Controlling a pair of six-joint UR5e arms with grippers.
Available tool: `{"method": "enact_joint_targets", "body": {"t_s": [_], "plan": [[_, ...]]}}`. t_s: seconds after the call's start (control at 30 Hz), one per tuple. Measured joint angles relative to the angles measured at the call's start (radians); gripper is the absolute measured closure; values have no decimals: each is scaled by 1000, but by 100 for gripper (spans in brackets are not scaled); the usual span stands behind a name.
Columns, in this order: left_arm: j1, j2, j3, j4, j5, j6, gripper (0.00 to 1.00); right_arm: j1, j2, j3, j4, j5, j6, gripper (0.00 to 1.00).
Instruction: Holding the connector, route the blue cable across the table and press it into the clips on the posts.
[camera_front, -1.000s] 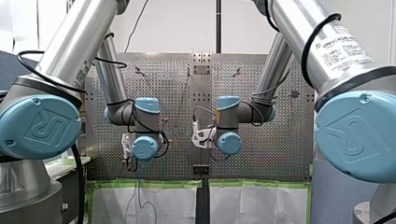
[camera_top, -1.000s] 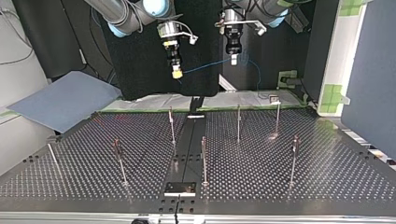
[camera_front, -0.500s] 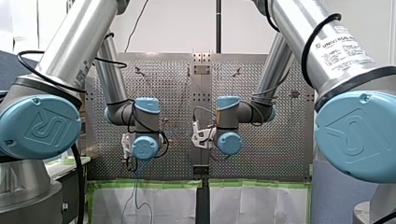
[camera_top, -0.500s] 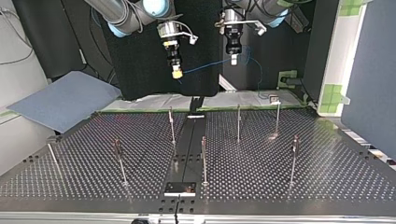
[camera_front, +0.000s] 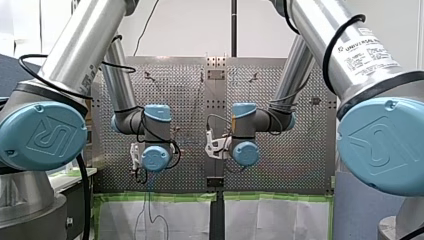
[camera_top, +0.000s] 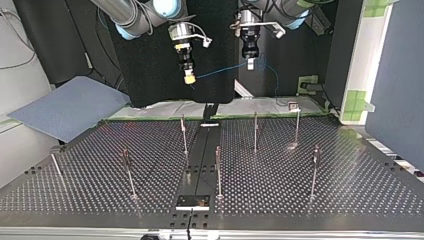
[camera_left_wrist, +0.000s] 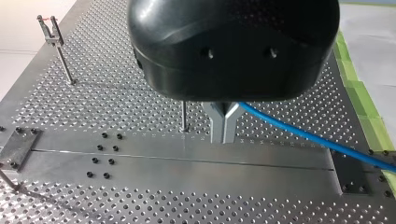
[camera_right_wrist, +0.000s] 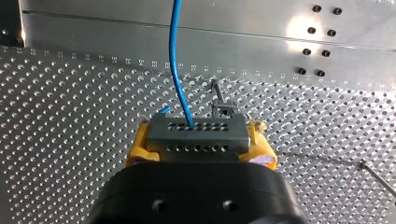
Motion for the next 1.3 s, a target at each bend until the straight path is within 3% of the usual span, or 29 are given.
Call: {"method": "enact_joint_targets", "body": {"t_s": [0.5,0.63,0.87,1.07,1.3], "plan": [[0,0,0,0,0,0,100,0,0,0,0,0,0,100],[4,17,-16,-16,1,-17,100,-4,-12,7,12,8,-8,100],[6,87,-86,-87,2,-43,100,-6,-69,11,83,13,-13,100],[6,153,-144,-120,2,-44,100,-6,-78,11,150,14,-14,100],[6,230,-156,-123,2,-44,100,-6,-78,11,220,14,-14,100]]}}
